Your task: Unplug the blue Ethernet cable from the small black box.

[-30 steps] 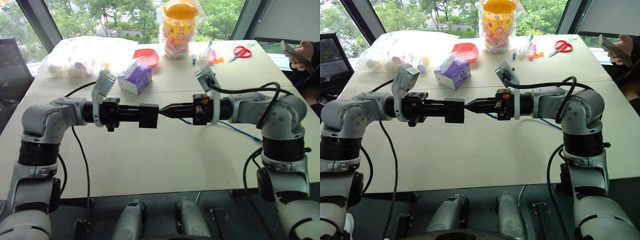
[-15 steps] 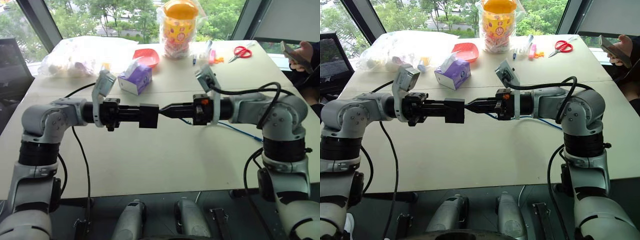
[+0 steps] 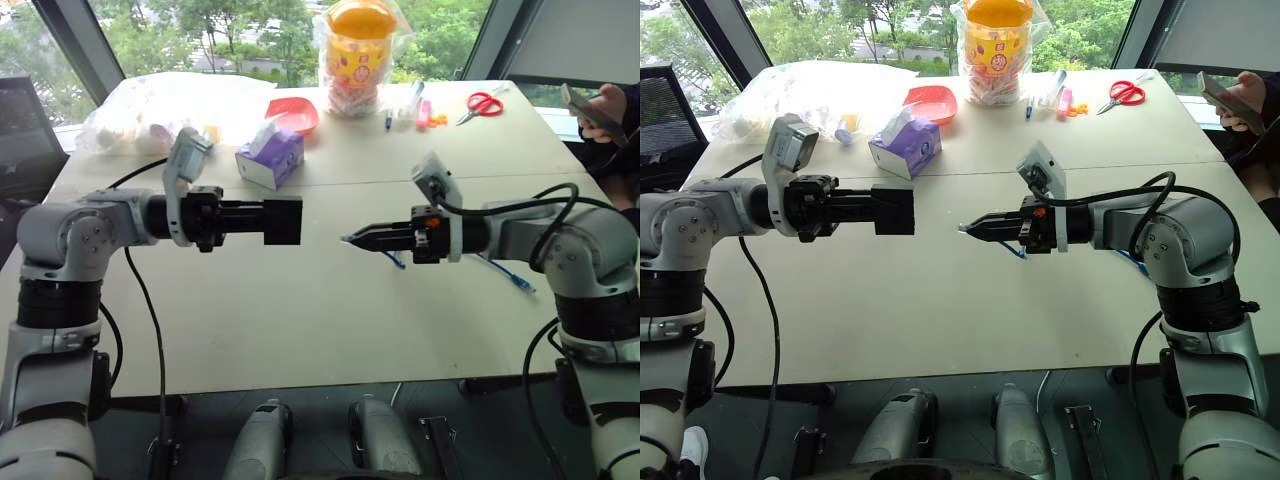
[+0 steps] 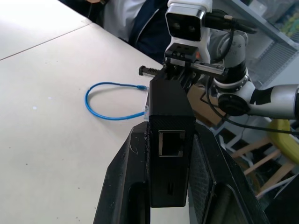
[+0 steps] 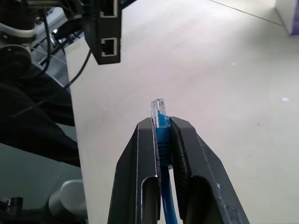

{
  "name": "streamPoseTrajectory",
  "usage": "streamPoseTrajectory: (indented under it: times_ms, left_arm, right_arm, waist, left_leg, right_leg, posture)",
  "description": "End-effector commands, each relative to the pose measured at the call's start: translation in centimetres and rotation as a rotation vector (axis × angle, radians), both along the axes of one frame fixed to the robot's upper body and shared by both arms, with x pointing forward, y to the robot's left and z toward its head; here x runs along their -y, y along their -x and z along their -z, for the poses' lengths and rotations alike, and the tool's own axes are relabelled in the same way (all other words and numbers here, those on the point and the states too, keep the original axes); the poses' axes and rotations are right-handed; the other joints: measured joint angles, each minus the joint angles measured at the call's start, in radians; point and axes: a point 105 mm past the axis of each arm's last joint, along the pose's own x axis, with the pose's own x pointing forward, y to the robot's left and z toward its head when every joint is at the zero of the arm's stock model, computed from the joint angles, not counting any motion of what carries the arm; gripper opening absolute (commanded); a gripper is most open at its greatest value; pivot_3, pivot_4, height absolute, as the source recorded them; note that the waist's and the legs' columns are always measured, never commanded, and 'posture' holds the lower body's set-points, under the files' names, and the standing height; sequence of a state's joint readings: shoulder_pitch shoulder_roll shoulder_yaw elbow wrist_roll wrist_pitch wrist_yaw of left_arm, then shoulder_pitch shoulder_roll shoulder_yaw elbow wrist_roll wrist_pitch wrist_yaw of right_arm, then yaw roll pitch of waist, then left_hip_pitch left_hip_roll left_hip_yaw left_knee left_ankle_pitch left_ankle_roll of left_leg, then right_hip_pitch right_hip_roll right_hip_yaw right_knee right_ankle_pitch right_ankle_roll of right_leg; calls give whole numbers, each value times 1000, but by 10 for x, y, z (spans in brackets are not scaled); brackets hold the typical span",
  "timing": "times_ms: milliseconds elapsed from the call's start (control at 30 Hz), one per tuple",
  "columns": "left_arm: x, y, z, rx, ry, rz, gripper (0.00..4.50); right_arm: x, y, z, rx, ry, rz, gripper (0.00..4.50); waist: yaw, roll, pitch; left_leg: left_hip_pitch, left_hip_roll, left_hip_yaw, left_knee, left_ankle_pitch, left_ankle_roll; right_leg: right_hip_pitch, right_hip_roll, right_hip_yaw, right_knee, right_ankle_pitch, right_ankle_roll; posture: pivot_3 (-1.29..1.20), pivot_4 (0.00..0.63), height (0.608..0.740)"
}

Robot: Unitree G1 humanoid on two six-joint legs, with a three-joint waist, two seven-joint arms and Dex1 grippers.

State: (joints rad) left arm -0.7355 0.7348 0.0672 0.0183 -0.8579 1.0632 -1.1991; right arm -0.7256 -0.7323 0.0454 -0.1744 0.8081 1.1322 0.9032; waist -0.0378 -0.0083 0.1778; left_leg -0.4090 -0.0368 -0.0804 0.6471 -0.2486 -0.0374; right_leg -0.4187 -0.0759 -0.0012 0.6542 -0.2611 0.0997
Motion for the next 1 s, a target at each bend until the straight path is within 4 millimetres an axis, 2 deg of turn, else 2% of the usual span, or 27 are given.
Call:
streamPoseTrajectory:
  times_ms: [33, 133, 167, 267, 400, 533, 700, 733, 900, 1000]
  left_arm:
    - [1, 0, 2, 87, -43, -7, 514]
    - [10, -5, 22, 161, -106, -29, 514]
    - [12, -6, 28, 188, -125, -35, 514]
    - [23, -14, 53, 291, -201, -68, 514]
    - [42, -42, 79, 387, -196, -222, 514]
    - [46, -55, 95, 443, -210, -272, 514]
    - [52, -60, 106, 471, -208, -291, 514]
    - [53, -60, 107, 471, -206, -295, 514]
    - [53, -60, 116, 482, -208, -312, 514]
    - [51, -60, 123, 493, -221, -318, 514]
  right_arm:
    - [15, -38, -12, 142, -5, 203, 59]
    - [32, -85, -7, 247, 56, 473, 59]
    - [36, -94, -5, 259, 78, 523, 59]
    - [38, -110, 2, 282, 103, 607, 59]
    - [26, -127, 12, 265, 83, 729, 59]
    - [32, -135, 31, 292, 209, 838, 1759]
    - [47, -133, 27, 297, 194, 900, 4351]
    - [49, -131, 25, 294, 184, 904, 4476]
    - [58, -119, 4, 299, 99, 922, 4476]
    - [60, -111, -2, 304, 81, 921, 4476]
  waist:
    - [-2, 0, 0]
    - [-4, 0, 0]
    - [-3, 0, 0]
    - [4, 0, 0]
    - [22, 0, 0]
    - [25, 0, 0]
    - [26, 0, 0]
    - [25, 0, 0]
    - [19, 0, 0]
    - [19, 1, 0]
  left_leg:
    - [0, 0, 0, 0, 0, 0]
    - [1, 0, 2, 0, 0, 0]
    - [1, 0, 2, 0, 1, 0]
    - [0, 0, 2, -1, 1, 0]
    - [0, -1, 3, -1, 1, 0]
    - [0, -1, 3, -1, 1, 1]
    - [-1, -2, 3, -1, 1, 1]
    - [-1, -2, 3, -1, 1, 1]
    - [-1, -2, 3, -1, 1, 1]
    - [0, -2, 3, -1, 1, 2]
  right_leg:
    - [0, 0, 0, 0, 0, 0]
    - [0, 0, 1, 0, 0, 0]
    - [0, -1, 1, 0, 0, 0]
    - [-1, -1, 2, 0, 0, 0]
    - [-1, -2, 2, -1, 0, 0]
    - [-2, -2, 2, 0, 0, 0]
    - [-2, -3, 1, 0, 0, 0]
    - [-2, -3, 1, 0, 1, 0]
    - [-2, -2, 1, 1, 1, 1]
    - [-2, -1, 1, 1, 1, 1]
  posture:
    - [0, 150, 740]
    - [0, 150, 740]
    - [0, 150, 740]
    - [0, 150, 740]
    - [0, 150, 740]
    - [0, 150, 740]
    - [0, 150, 740]
    - [0, 150, 740]
    - [0, 150, 740]
    - [0, 150, 740]
